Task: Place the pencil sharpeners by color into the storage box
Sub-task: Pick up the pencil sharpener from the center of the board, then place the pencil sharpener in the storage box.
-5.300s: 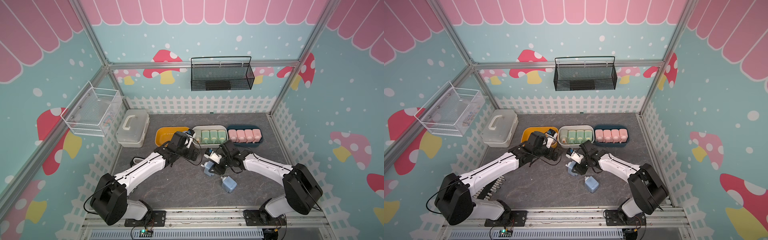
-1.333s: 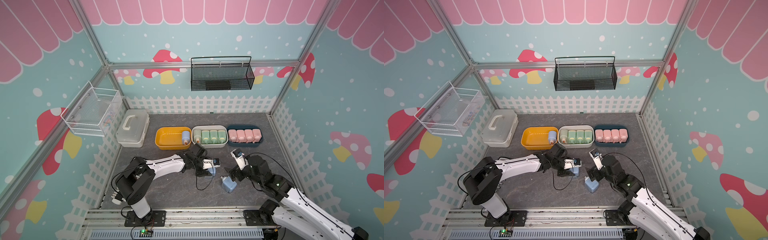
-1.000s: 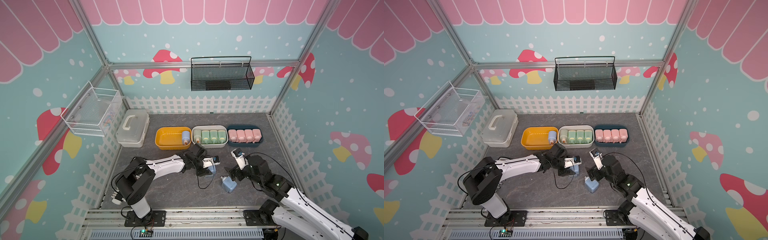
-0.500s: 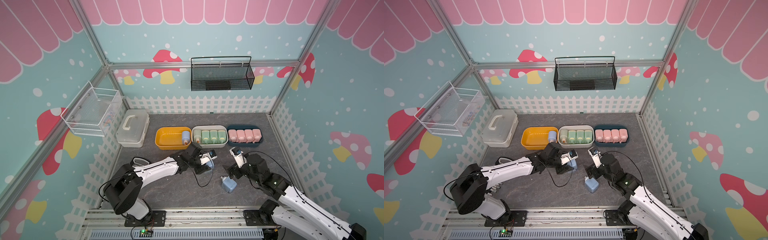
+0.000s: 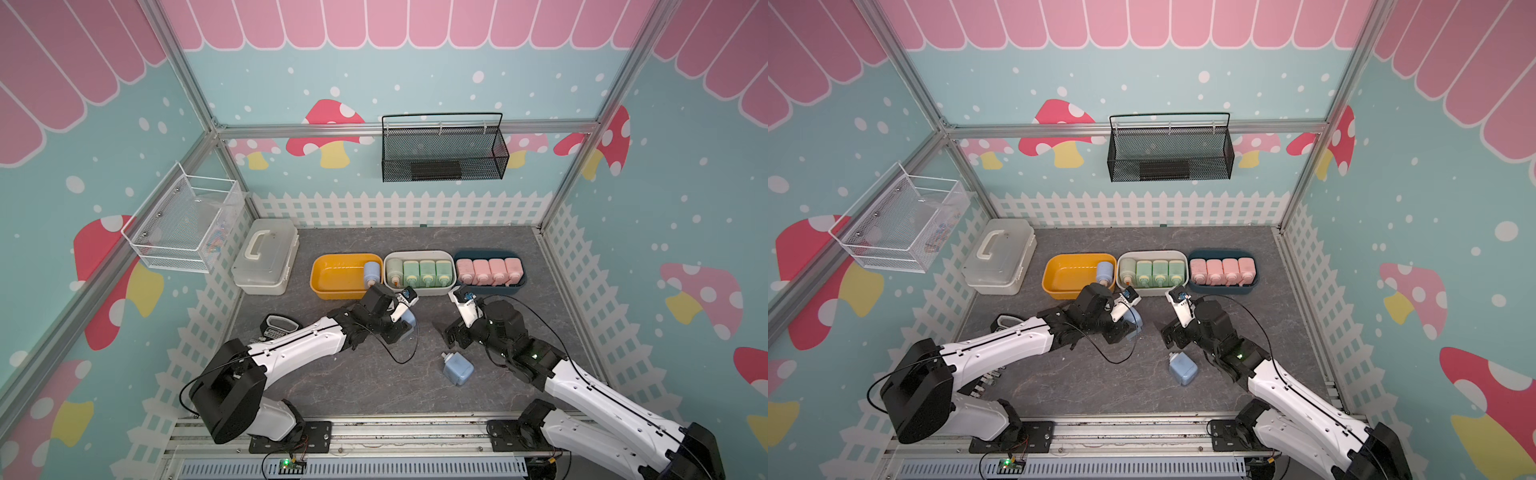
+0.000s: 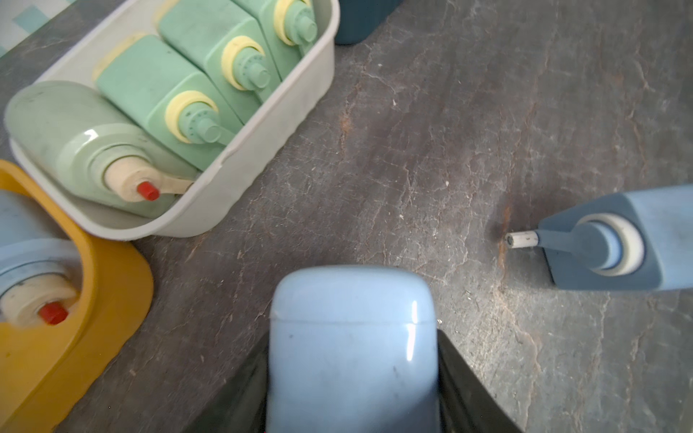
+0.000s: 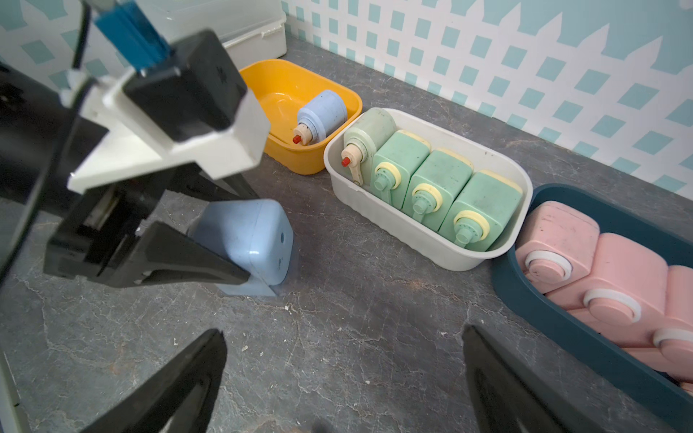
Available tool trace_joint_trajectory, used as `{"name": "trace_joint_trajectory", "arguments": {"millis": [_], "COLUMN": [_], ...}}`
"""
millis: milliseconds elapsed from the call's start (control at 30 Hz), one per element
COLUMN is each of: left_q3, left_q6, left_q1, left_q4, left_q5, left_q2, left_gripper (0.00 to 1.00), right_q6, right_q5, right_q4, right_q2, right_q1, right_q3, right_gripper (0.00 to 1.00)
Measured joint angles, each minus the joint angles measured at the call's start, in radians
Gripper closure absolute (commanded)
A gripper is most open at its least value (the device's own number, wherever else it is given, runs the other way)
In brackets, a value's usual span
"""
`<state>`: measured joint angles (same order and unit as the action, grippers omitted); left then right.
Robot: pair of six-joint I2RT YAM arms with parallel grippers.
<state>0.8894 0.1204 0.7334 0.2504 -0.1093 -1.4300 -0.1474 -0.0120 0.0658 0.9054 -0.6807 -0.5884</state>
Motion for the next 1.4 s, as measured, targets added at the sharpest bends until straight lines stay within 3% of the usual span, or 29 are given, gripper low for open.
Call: {"name": "trace_joint_trajectory", "arguments": {"millis": [267, 767, 1067, 1400], "left_q3": [0.0, 0.069, 0.2, 0.269], "left_q6": [-0.156, -0.376, -0.405, -0.401], "left_q1": [-0.098, -0.215, -0.268, -0.352], "left_q4": [0.018, 0.05, 0.053, 0.058], "left_q5": [0.043, 0.298, 0.442, 0.414], "left_q2": [0.086, 0.128, 0.028, -0.109], "left_gripper": [1.0, 1.0, 1.0, 1.0], "right_q6": [0.0, -0.002, -0.018, -0.027], "right_q5": [-0.014, 0.029, 0.062, 0.102], "right_q4": [-0.06, -0.117, -0.138, -0.133], "right_q2": [0.067, 0.094, 0.105, 0.089], "right_q1": [0.0, 0.0, 0.0, 0.0], "right_q3": [-0.018, -0.034, -0.034, -0.034], "right_gripper": [0.01, 0.01, 0.01, 0.01]}}
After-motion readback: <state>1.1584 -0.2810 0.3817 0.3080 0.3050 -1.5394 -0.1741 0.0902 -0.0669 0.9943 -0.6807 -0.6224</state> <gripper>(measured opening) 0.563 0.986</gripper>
